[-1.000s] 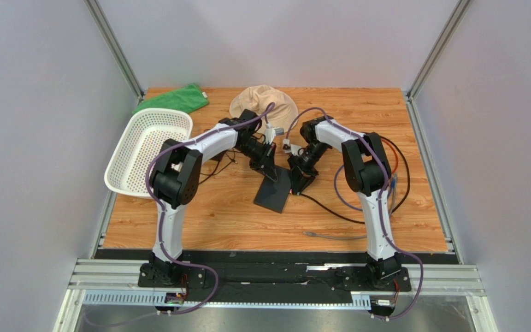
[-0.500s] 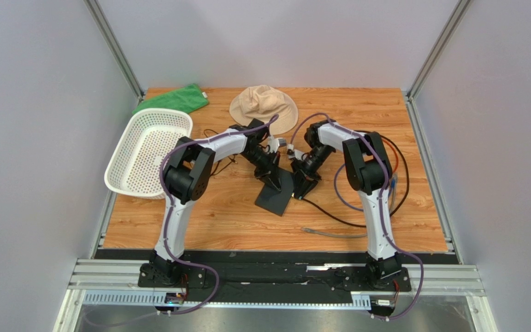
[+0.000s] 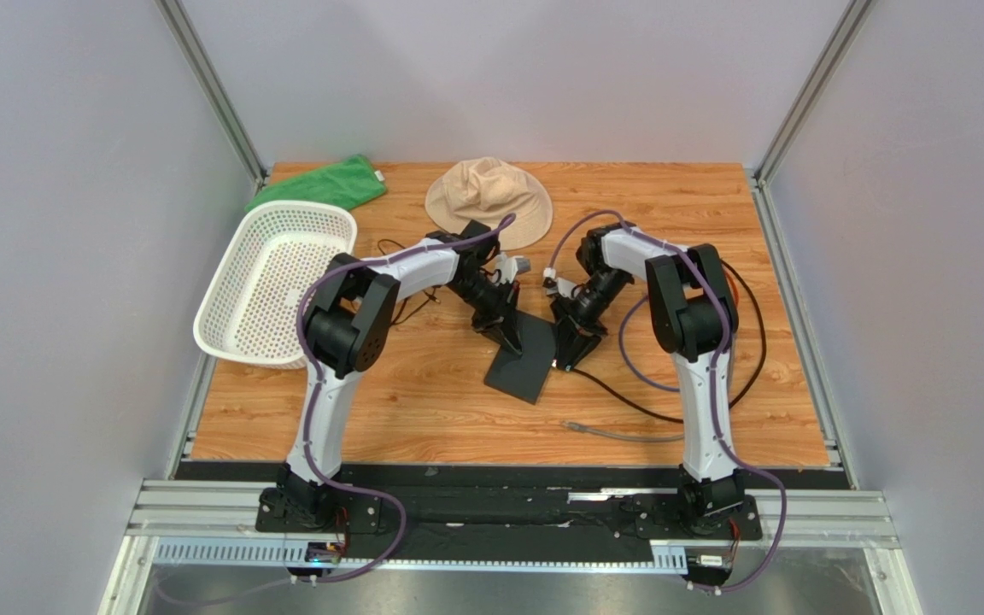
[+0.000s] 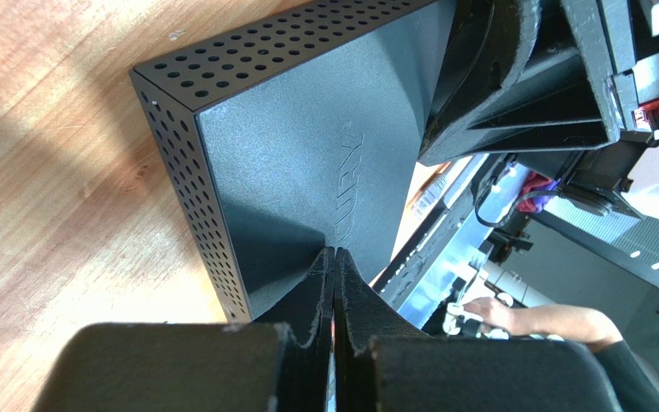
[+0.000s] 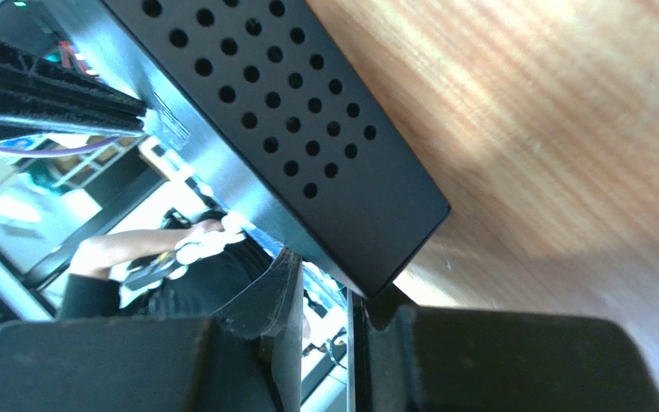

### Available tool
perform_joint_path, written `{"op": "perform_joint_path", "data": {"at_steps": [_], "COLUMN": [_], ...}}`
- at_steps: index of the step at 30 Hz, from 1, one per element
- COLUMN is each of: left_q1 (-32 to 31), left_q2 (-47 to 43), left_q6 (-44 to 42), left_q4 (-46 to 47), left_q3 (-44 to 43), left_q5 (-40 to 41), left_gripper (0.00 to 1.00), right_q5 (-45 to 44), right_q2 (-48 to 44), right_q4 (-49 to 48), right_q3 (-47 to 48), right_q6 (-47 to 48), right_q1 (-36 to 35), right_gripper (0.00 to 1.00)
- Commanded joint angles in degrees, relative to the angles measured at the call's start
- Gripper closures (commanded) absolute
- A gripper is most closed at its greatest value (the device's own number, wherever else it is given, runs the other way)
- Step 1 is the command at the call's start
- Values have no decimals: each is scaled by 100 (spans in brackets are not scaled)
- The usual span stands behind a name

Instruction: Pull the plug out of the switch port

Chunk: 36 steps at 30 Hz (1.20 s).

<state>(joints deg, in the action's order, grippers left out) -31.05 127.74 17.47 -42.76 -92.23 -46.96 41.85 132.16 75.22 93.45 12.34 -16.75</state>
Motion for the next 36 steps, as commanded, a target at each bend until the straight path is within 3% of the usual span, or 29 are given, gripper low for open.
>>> {"op": "perform_joint_path", "data": {"at_steps": [1,4,8,9,10,13,14,17,20,27,32,36], "left_q1": [46,55,55,55,55,55,55,55,46,20,-24,-208], "left_q2": [94,-652,-1111,-1068,-1015,-795,-699,-427,-373,-1154,-2015,-1859], "left_q6": [-656,-798,-737,-650,-571,-430,-394,-411,-385,-350,-438,-859], "left_q4": [14,118,93,58,5,66,92,102,145,251,1137,1236], "left_q3": [337,301,127,126,152,336,380,250,126,231,889,777], "left_q5": [1523,1979,2182,2269,2270,2183,2156,2104,1884,2024,1839,1138], "left_gripper": [100,100,77,76,77,98,100,100,100,100,100,100], "right_q5": [-2564,-3023,-3112,-3199,-3244,-3280,-3175,-2770,-2945,-2366,-1961,-1706], "right_q2": [205,459,592,592,583,557,513,337,249,-23,38,266], "right_q4": [-726,-816,-965,-1105,-1158,-1203,-1229,-1404,-1493,-1238,-1238,-1203], "right_q3": [558,1138,1334,1299,1273,1150,1088,833,657,367,428,578], "right_q6": [118,348,288,226,182,137,120,-240,-416,-346,-407,-574], "right_q1": [-143,-687,-908,-917,-917,-900,-882,-751,-724,-470,-381,-337], "right_gripper": [100,100,100,100,100,100,100,100,100,100,100,100]}}
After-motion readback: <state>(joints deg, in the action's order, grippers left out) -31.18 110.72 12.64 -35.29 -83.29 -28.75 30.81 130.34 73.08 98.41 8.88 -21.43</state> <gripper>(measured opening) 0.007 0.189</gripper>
